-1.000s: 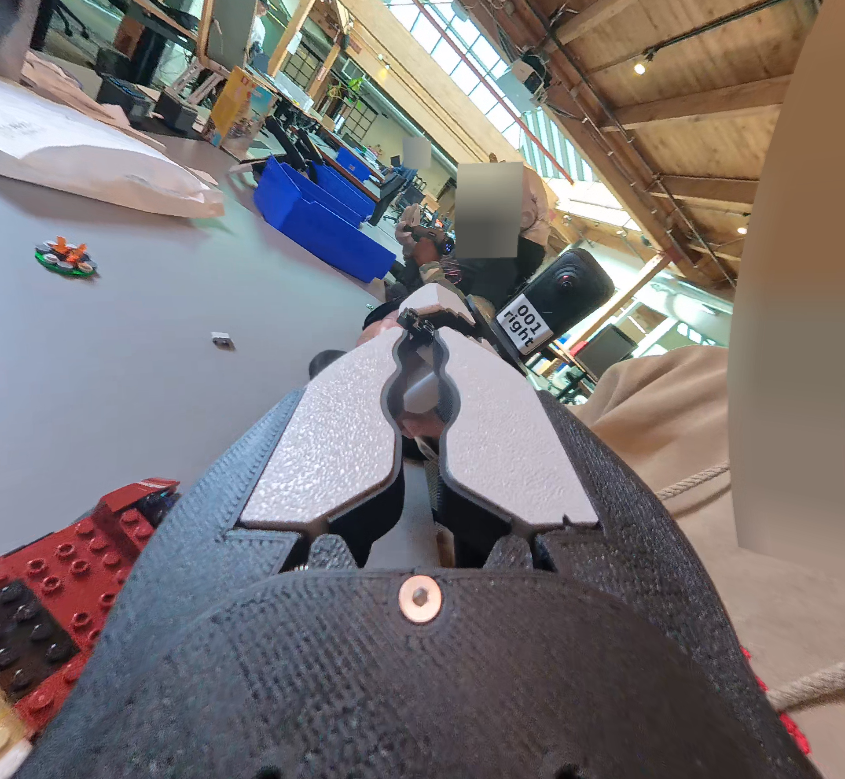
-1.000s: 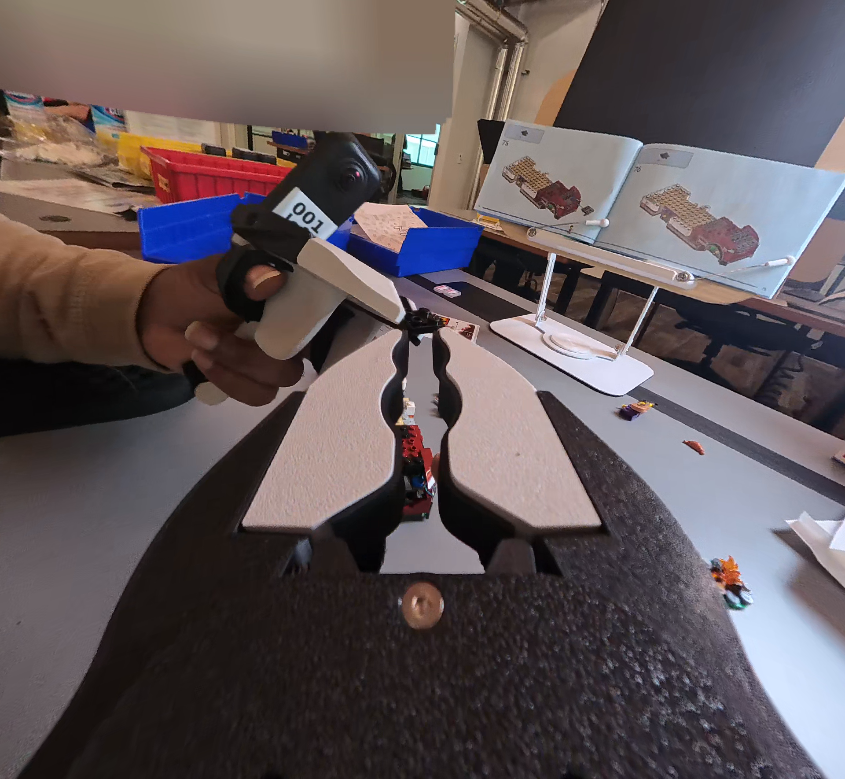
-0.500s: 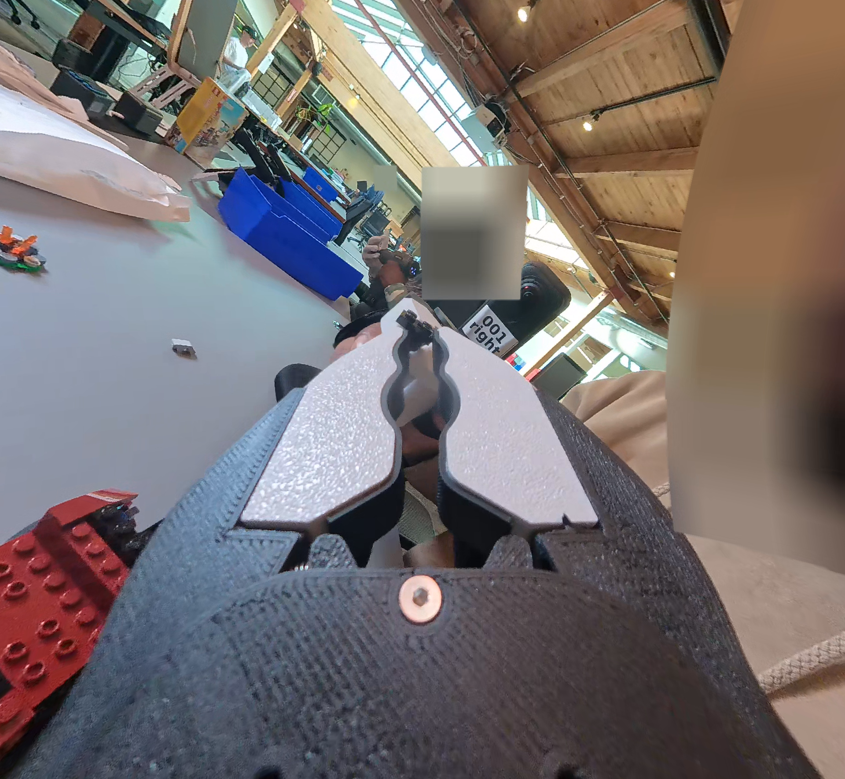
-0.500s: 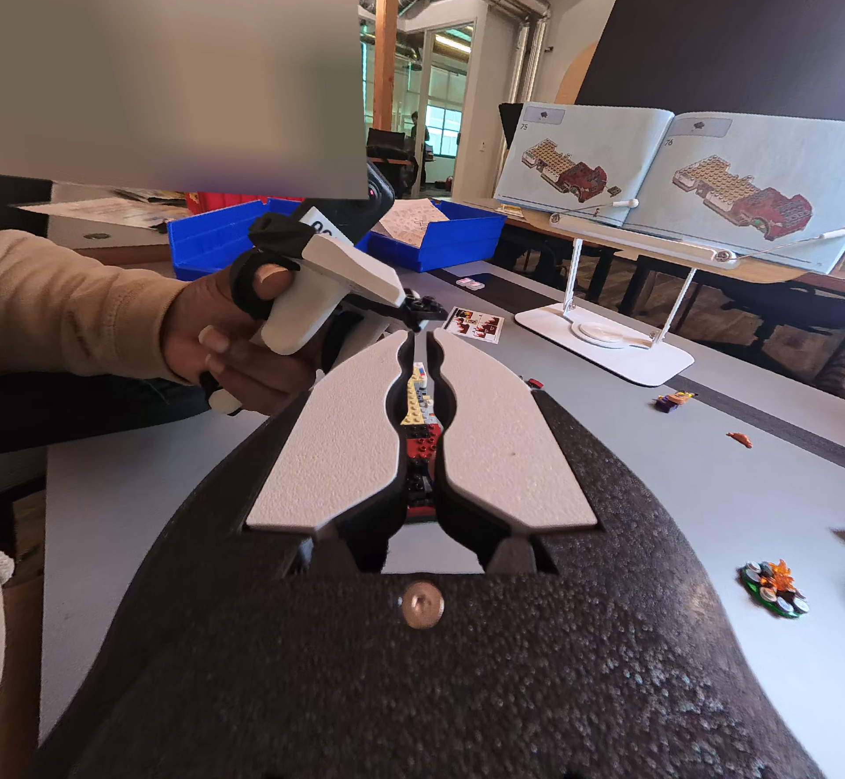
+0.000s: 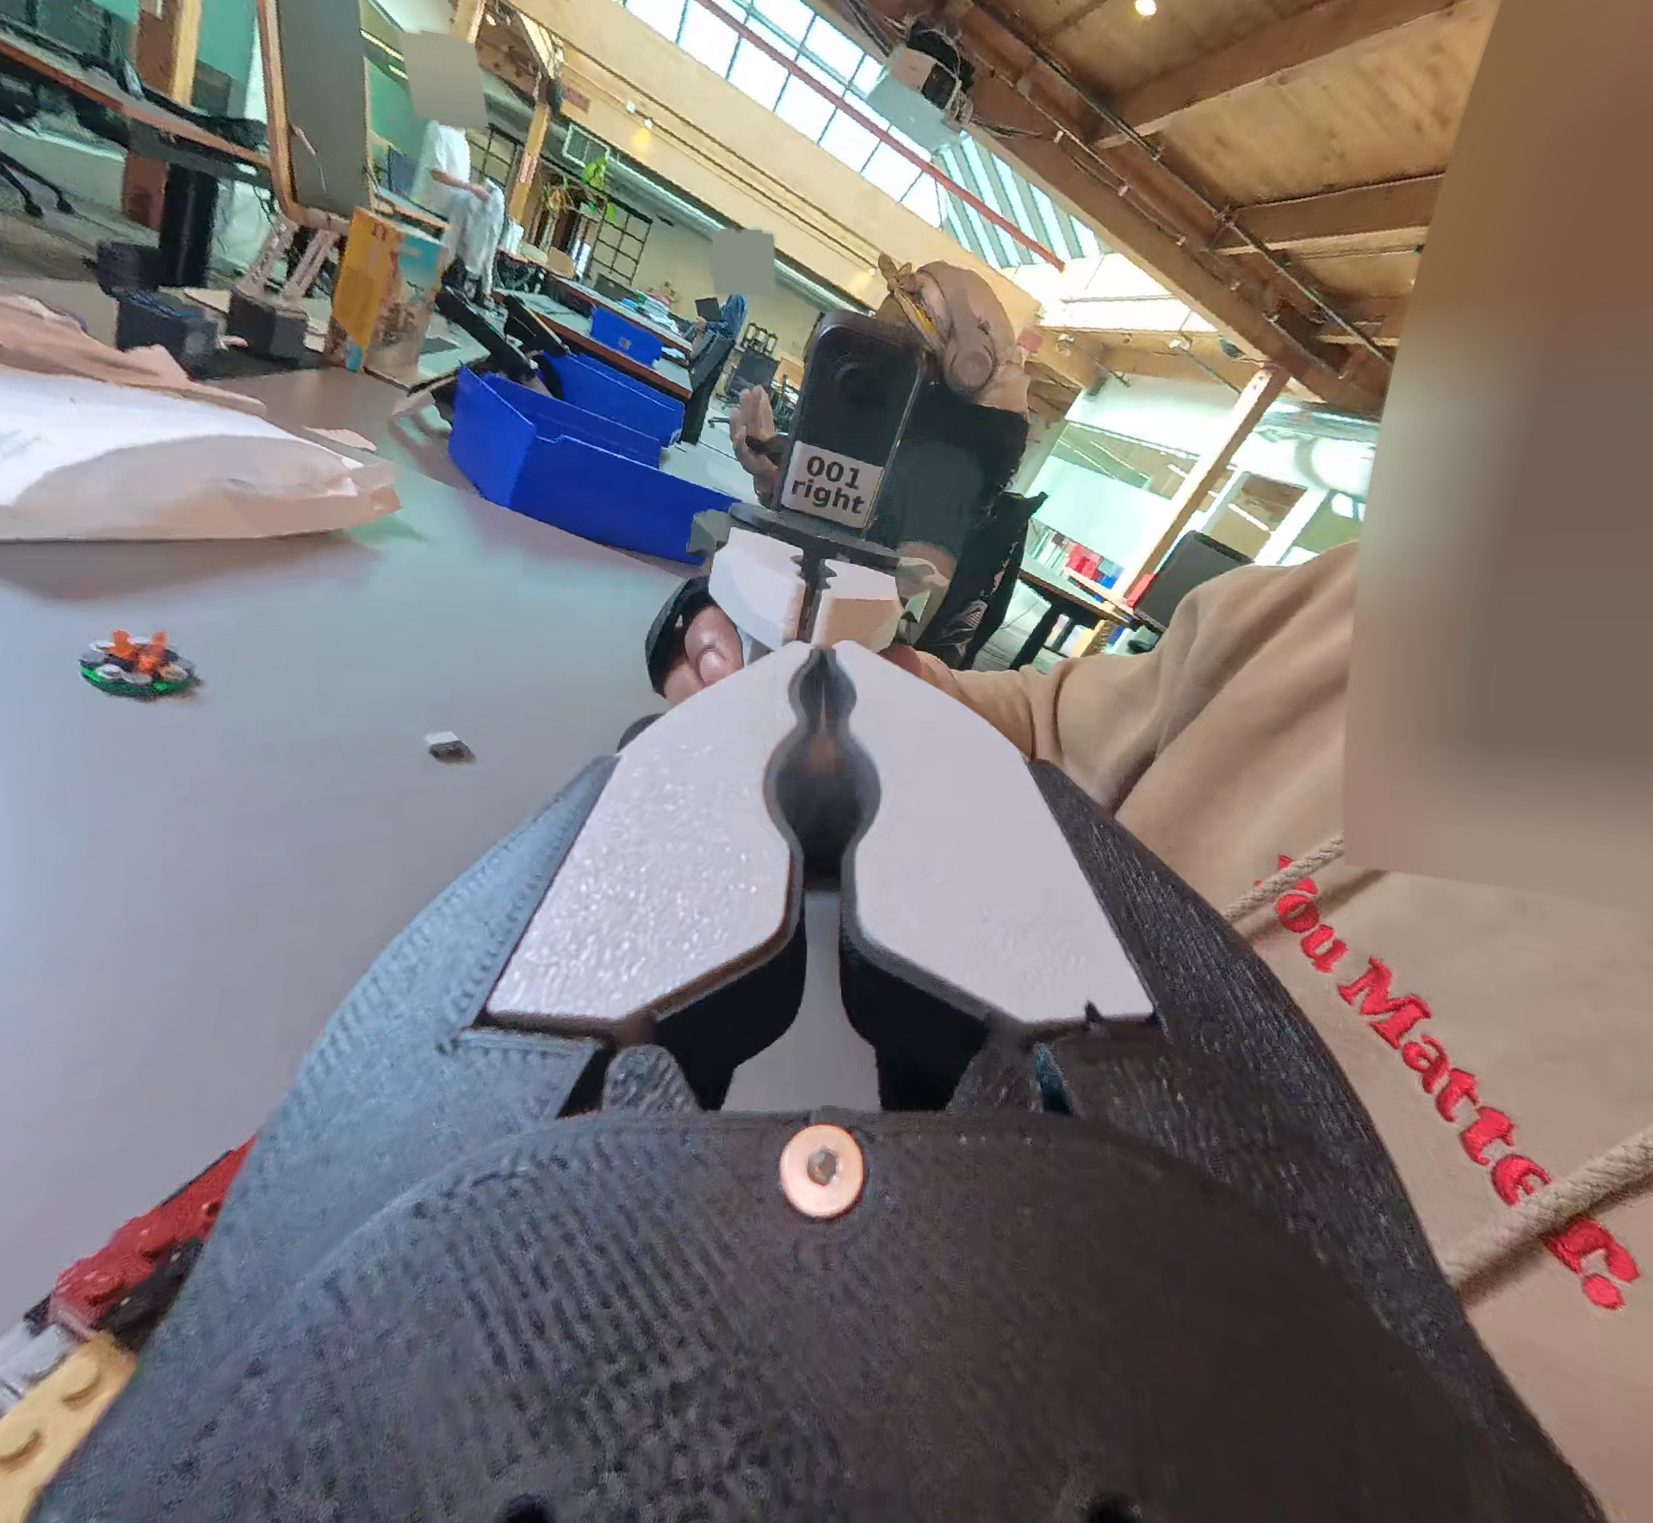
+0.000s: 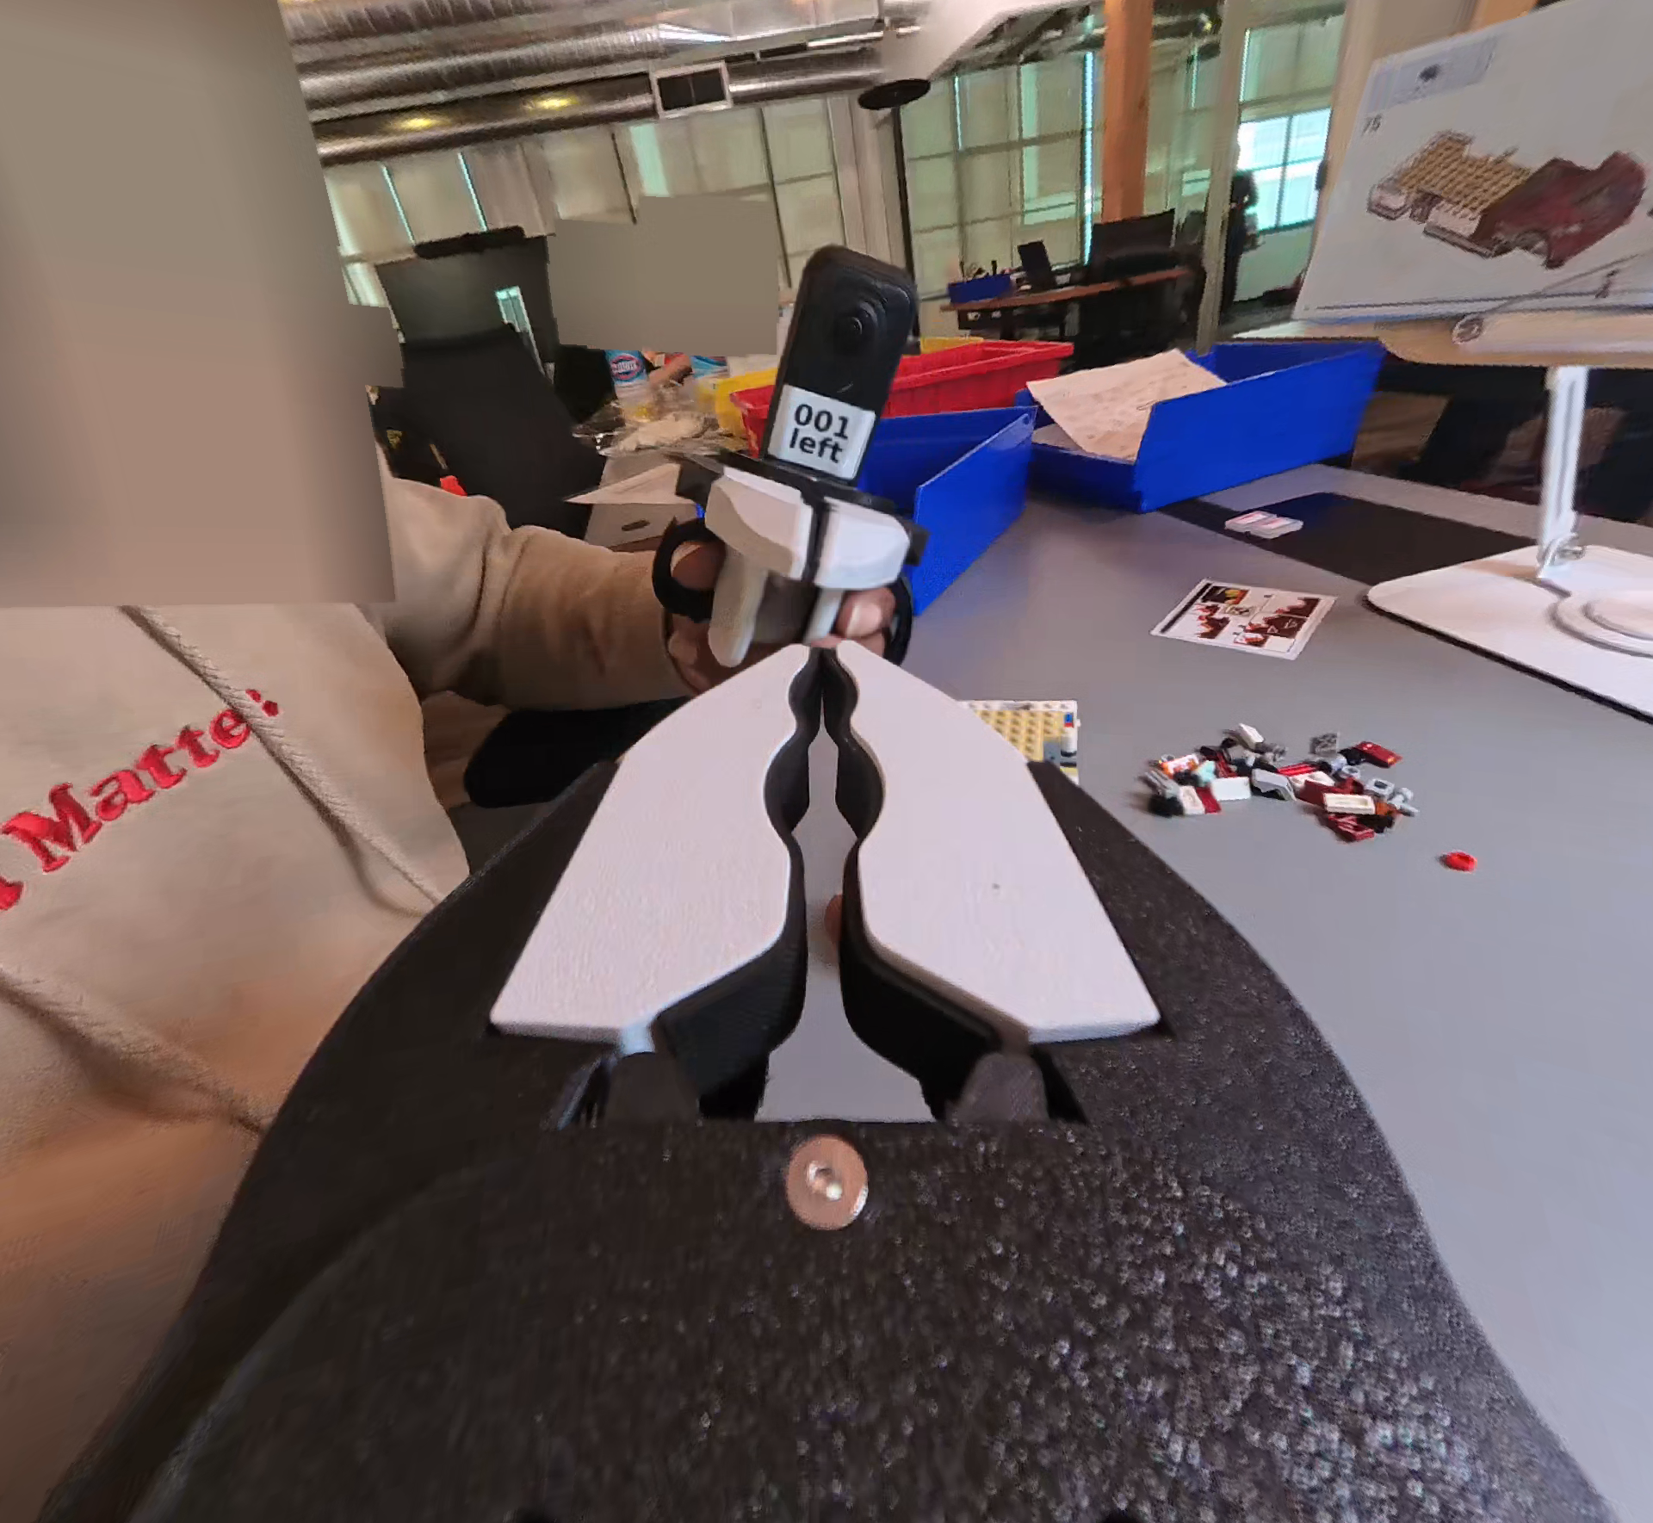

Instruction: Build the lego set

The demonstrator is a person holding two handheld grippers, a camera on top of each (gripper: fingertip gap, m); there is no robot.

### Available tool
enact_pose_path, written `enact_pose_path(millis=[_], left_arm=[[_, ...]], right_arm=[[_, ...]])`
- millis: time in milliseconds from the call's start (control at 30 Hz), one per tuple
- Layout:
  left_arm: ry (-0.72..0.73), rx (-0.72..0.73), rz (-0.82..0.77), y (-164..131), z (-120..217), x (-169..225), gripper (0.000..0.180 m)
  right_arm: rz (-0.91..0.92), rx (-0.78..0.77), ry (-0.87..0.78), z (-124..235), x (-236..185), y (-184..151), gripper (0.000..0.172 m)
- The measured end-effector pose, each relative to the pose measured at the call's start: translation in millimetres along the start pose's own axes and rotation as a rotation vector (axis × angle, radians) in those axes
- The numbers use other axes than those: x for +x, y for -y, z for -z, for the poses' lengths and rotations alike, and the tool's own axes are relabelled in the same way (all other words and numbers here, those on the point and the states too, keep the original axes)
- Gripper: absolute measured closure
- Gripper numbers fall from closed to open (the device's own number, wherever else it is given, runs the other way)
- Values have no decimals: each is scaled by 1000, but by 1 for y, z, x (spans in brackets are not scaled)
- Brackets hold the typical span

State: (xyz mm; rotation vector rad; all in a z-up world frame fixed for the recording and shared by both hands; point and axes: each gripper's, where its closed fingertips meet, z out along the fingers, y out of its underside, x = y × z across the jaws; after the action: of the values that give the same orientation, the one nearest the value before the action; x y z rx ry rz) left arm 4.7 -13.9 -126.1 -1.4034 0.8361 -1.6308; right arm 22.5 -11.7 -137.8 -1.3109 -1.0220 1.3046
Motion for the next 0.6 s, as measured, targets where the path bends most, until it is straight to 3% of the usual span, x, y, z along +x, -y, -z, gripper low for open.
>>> enact_pose_path(millis=[133,367,500,600], left_arm=[[86,-58,-61,-12,8,-19,180],[152,-33,-42,-6,23,-36,180],[165,-74,-69,-10,24,-38,180],[179,-194,-163,-25,24,-36,173]], right_arm=[[-22,-67,-16,3,8,-18,172],[-19,-153,-68,15,13,-40,172],[55,-407,11,18,-7,-78,168],[82,-623,128,18,-35,-113,149]])
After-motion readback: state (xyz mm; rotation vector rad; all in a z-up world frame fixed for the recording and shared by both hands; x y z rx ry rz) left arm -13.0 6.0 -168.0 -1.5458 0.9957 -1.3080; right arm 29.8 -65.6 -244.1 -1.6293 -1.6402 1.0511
